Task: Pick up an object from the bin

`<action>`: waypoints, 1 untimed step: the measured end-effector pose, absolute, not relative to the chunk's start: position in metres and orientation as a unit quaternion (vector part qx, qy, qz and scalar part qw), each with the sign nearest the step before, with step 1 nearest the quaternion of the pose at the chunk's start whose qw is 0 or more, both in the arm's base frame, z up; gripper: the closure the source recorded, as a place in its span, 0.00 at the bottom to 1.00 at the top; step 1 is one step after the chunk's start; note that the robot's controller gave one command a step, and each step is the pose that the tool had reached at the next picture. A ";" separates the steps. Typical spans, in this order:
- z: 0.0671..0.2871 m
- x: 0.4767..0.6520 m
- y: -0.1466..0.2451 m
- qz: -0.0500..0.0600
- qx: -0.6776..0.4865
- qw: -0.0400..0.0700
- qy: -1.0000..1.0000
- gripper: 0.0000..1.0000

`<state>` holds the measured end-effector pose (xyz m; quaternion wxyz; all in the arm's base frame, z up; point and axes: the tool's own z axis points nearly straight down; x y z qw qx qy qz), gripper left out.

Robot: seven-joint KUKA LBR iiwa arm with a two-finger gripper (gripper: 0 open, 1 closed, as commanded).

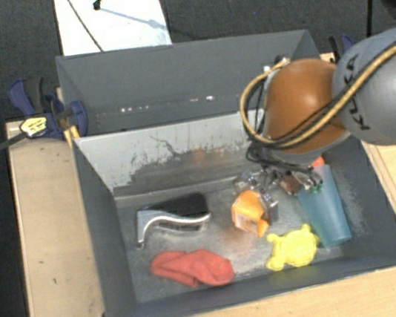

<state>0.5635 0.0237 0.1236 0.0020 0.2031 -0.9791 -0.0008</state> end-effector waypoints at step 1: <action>0.145 0.554 0.036 0.001 0.205 -0.007 -0.979 1.00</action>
Offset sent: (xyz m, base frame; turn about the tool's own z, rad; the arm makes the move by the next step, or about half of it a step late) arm 0.0053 -0.0213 0.1109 -0.0666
